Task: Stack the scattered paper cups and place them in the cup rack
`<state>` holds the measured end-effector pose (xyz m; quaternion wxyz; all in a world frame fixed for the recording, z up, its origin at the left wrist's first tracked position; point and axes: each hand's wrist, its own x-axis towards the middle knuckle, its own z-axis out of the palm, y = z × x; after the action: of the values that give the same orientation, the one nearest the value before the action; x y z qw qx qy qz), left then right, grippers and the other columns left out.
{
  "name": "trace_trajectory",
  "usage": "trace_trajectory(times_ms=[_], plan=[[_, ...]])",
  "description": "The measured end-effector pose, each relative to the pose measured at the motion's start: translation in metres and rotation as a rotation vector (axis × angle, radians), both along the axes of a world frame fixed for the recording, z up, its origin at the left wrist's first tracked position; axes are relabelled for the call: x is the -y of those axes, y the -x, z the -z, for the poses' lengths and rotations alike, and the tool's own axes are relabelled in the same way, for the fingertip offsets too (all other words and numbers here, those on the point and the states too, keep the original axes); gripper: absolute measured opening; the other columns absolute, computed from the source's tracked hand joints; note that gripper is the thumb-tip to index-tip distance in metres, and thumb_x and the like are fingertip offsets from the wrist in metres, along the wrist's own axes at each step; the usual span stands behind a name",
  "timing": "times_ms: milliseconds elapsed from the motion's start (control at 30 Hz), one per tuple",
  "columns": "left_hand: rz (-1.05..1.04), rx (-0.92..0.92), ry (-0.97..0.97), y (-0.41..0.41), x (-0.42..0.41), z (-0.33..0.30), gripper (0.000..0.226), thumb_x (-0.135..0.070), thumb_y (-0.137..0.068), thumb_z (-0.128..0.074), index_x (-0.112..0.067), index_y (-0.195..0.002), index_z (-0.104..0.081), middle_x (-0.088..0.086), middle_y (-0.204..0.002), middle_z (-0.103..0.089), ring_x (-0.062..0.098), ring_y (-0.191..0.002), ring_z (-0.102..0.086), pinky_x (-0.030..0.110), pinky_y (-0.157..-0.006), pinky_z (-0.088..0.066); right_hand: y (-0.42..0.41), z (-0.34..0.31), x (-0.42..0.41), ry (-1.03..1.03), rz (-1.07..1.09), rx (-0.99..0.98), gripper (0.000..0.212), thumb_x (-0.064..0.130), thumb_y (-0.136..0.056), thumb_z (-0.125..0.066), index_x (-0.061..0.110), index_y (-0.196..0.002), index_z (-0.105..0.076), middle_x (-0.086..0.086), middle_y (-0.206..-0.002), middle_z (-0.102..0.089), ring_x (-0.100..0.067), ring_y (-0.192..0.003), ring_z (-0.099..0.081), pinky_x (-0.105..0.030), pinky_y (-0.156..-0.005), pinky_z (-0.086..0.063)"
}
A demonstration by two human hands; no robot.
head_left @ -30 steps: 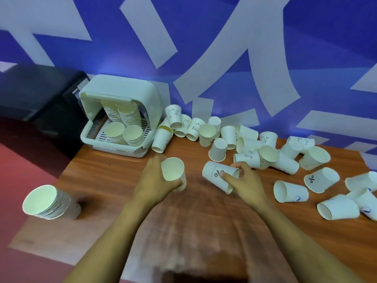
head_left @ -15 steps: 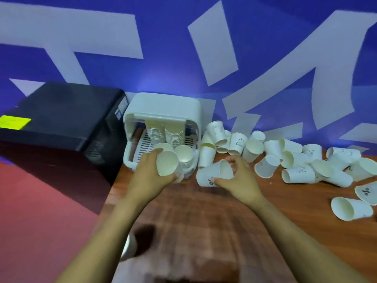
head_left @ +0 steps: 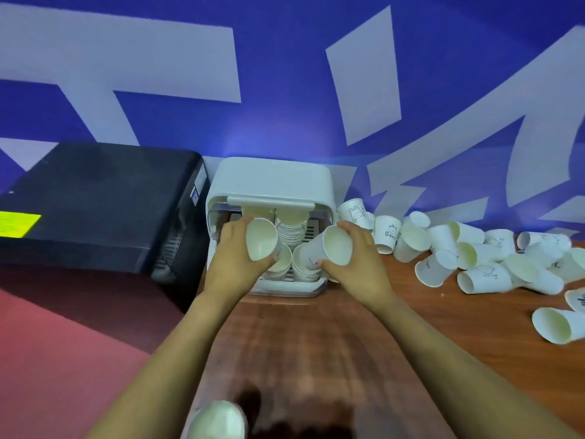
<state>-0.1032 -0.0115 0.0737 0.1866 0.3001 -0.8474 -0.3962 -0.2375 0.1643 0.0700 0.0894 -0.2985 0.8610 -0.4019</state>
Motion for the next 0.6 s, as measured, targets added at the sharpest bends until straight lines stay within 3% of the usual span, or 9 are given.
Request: trace_trajectory(times_ms=[200,367,600], plan=[[0.027,0.150,0.022,0.024,0.008,0.027,0.081,-0.034,-0.074,-0.076,-0.026,-0.141,-0.032,-0.003,-0.140,-0.034,0.013,-0.129,-0.036,0.033,-0.098,-0.039,0.012,0.020,0.027,-0.125,-0.086,-0.108,0.070,0.027,-0.071,-0.074,0.026,-0.134,-0.042,0.009,-0.137,-0.041,-0.013,-0.125,-0.041,-0.030,-0.101,-0.039],[0.065,0.237,0.019,0.034,0.007,0.046,0.083,-0.037,-0.072,-0.077,-0.027,-0.142,-0.033,-0.003,-0.139,-0.037,0.017,-0.128,-0.039,0.035,-0.096,-0.041,0.016,0.040,0.027,-0.181,-0.147,-0.110,0.067,0.028,-0.073,-0.072,0.025,-0.133,-0.043,0.008,-0.138,-0.042,-0.018,-0.125,-0.040,-0.028,-0.100,-0.036],[0.154,0.274,-0.060,0.040,0.005,0.067,0.088,-0.029,-0.066,-0.082,-0.018,-0.139,-0.034,-0.001,-0.140,-0.041,0.021,-0.127,-0.042,0.038,-0.101,-0.040,0.026,0.059,0.016,-0.290,-0.250,0.046,0.086,0.037,-0.073,-0.075,0.028,-0.145,-0.029,0.005,-0.148,-0.038,-0.021,-0.132,-0.037,-0.032,-0.107,-0.032]])
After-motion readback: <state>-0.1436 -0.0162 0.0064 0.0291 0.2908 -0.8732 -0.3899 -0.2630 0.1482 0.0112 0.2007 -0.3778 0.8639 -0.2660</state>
